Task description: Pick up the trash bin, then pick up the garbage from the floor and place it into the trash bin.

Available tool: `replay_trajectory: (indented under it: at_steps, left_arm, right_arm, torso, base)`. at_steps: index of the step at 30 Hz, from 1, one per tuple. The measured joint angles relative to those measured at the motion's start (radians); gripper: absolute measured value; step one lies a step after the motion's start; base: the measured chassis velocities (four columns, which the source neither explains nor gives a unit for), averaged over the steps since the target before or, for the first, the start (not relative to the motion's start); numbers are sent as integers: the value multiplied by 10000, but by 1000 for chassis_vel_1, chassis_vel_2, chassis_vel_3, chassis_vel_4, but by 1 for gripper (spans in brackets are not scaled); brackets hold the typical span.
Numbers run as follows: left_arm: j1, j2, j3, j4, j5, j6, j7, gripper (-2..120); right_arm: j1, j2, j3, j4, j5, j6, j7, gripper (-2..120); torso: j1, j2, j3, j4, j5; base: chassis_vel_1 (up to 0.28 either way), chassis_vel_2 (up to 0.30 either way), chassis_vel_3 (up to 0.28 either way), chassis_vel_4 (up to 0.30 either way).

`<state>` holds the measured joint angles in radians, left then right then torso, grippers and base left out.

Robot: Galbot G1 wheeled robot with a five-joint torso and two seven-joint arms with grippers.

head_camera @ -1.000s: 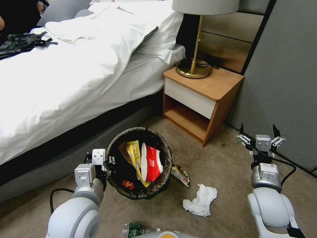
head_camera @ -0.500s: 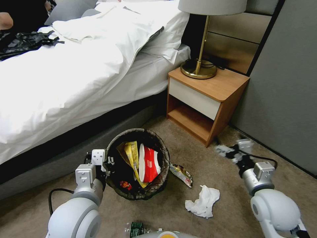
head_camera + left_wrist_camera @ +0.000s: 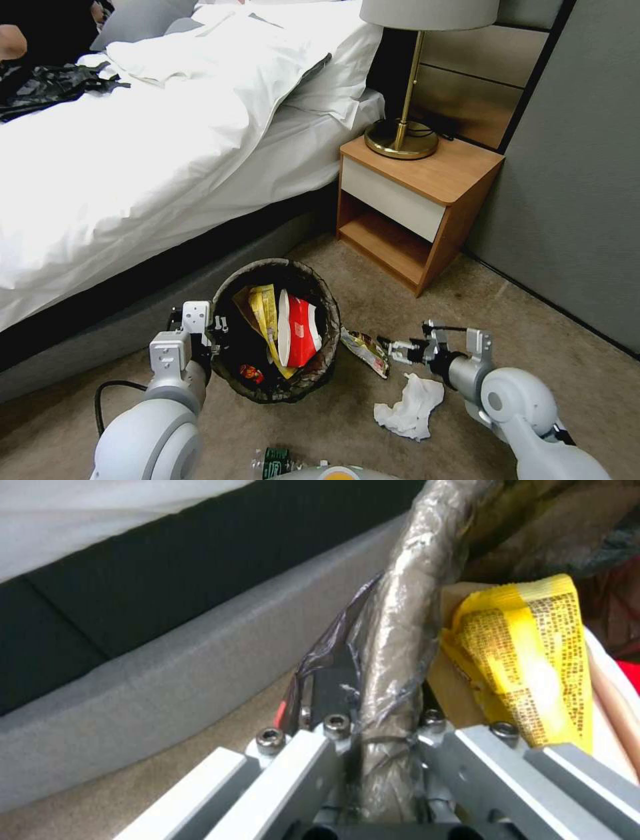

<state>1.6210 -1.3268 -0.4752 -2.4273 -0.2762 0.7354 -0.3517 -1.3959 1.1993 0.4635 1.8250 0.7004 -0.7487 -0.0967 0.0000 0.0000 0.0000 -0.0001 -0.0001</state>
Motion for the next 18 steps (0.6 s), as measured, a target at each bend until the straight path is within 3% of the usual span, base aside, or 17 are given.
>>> replay_trajectory:
  at_steps: [18]
  left_arm:
    - [25,-26,22,64,87,0,-6,0]
  right_arm:
    - [314,199,131,-2063,-1031,337,-363,100]
  torso:
    - [0,0,0,1,1]
  base:
    - [0,0,0,0]
